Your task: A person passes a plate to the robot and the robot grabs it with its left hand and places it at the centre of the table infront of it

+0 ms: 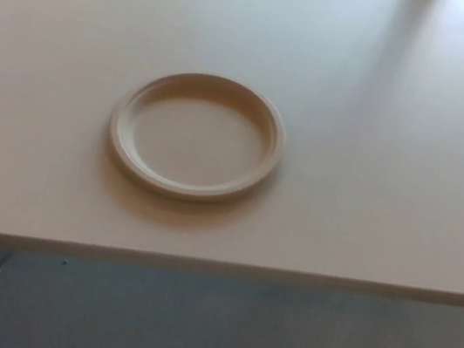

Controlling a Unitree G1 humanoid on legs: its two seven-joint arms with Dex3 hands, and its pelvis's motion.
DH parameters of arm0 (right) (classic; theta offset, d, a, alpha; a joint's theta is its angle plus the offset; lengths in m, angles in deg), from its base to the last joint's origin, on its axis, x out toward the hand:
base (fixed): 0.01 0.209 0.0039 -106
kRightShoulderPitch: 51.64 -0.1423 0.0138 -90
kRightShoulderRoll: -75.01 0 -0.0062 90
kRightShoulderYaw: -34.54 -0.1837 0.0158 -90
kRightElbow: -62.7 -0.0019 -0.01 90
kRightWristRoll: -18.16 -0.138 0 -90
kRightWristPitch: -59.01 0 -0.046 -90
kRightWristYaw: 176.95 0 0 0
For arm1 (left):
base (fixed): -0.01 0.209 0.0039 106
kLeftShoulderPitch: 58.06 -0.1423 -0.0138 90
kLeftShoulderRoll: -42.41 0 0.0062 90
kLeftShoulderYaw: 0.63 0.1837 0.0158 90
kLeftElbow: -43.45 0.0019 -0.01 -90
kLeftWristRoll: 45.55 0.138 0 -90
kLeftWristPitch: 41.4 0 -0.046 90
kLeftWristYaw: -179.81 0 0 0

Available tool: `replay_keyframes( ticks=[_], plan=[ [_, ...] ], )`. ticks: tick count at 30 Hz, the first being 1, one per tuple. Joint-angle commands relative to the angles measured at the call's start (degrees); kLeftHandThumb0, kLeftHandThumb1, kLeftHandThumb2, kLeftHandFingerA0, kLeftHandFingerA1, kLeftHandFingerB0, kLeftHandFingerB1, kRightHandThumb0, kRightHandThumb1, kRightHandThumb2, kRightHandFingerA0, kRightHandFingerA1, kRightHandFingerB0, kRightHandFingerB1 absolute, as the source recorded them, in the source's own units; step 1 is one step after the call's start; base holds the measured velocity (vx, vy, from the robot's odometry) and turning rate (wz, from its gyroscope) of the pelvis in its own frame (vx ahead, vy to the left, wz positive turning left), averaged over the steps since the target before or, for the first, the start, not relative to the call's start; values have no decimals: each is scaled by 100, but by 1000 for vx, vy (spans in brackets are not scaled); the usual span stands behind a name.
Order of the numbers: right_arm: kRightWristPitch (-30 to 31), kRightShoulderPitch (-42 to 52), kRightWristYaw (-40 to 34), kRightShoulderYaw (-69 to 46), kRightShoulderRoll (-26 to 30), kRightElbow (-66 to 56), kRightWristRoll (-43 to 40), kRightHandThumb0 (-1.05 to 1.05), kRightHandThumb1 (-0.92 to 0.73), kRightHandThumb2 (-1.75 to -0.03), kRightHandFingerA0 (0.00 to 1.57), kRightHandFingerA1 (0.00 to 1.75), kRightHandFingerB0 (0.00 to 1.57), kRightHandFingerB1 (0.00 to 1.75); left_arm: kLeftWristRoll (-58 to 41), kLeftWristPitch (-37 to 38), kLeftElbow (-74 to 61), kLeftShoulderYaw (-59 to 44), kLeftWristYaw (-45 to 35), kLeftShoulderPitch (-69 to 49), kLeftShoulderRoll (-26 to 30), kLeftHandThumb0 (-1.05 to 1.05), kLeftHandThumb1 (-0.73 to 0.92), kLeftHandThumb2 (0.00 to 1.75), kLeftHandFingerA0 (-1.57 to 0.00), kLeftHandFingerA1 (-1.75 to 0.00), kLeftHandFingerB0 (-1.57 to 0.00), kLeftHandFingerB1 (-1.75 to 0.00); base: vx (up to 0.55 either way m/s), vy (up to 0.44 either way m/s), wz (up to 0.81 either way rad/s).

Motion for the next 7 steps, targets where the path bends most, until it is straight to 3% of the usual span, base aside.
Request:
replay_keyframes(
  ticks=[1,3,4,7],
  plan=[
    [66,22,-28,-61,14,24,-29,-83,-65,-102,33,61,15,50,-293,-211,115,26,-266,58,103,-56,62,59,-52,-40,-36,-33,0,0,0],
    [11,16,-35,-16,28,8,23,-84,-66,-101,29,61,17,51,-255,-294,123,118,-336,80,139,-56,63,60,-52,-39,-35,-33,0,0,0],
    [0,36,-40,-17,32,6,21,-84,-85,-65,32,59,18,43,-227,-352,125,181,-391,86,163,-56,64,60,-51,-39,-33,-32,0,0,0],
    [-17,53,-61,-9,37,-4,27,-84,-86,-66,26,56,19,43,-290,-510,175,212,-526,127,173,-57,66,60,-48,-38,-31,-32,0,0,0]
  ],
)
